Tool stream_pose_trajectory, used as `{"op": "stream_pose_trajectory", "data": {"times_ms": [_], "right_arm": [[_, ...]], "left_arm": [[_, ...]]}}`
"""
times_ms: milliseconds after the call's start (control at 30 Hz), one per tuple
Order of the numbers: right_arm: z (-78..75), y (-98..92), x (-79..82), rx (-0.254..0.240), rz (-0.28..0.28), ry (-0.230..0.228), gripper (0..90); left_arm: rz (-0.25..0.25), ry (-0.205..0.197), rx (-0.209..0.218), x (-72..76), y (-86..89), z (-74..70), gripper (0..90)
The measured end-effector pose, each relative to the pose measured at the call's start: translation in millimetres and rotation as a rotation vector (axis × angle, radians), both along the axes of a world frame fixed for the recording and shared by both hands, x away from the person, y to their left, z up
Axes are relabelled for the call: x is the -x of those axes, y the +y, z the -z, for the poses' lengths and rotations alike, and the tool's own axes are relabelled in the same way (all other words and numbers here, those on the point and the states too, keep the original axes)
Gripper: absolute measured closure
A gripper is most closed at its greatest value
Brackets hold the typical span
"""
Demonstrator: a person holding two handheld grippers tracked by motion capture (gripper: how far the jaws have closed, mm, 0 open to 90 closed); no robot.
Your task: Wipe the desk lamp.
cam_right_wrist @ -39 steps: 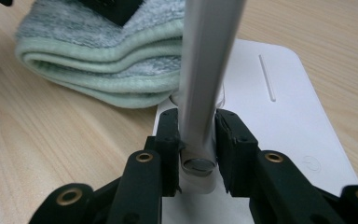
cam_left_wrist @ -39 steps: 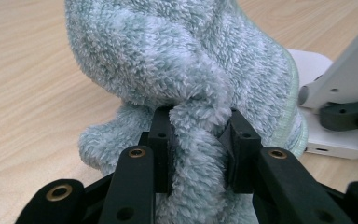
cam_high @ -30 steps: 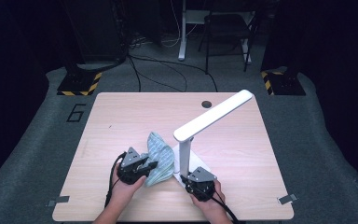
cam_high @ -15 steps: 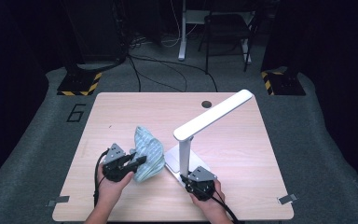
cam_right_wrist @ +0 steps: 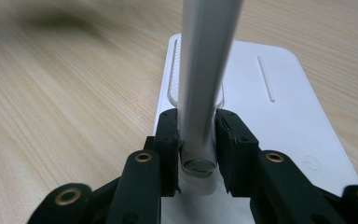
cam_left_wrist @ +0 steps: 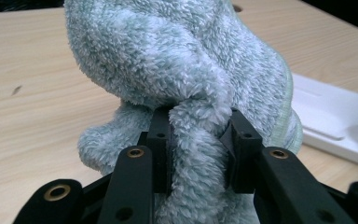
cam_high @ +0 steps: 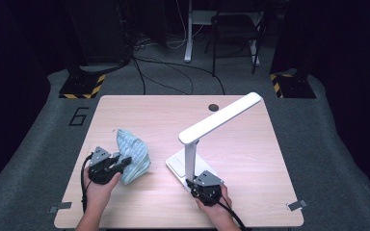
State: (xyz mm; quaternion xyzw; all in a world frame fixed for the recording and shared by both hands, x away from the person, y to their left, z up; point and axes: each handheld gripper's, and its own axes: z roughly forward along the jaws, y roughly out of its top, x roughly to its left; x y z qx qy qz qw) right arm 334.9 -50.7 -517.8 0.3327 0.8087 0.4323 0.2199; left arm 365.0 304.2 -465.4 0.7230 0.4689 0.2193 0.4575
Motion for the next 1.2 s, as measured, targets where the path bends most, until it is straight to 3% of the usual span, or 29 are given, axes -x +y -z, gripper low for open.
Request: {"op": "stream_pose_trajectory", "data": {"times_ms": [233, 367, 533, 633, 833, 1200], "right_arm": [[0.5, 0.1, 0.2, -0.004, 0.004, -0.005, 70.8], [0.5, -0.1, 0.9, -0.008, 0.010, 0.008, 69.8], [1.1, -0.3, 1.0, -0.018, 0.018, 0.007, 68.8], [1.4, -0.7, 0.3, -0.020, 0.019, 0.008, 68.0], [1.5, -1.4, -0.4, -0.020, 0.012, 0.006, 67.5], [1.3, -2.0, -0.1, -0.020, 0.012, 0.007, 66.7]], "left_arm": [[-0.067, 0.031, -0.040, -7.2, 15.1, 13.5, 67.5], [-0.097, 0.061, -0.034, -11.3, 22.7, 21.4, 67.5], [-0.122, 0.066, -0.024, -13.8, 26.7, 26.2, 66.9], [-0.141, 0.103, -0.053, -17.5, 28.9, 34.1, 66.3], [-0.150, 0.145, -0.070, -22.7, 31.0, 45.1, 63.4], [-0.134, 0.157, -0.087, -25.3, 26.3, 51.6, 52.2]]}}
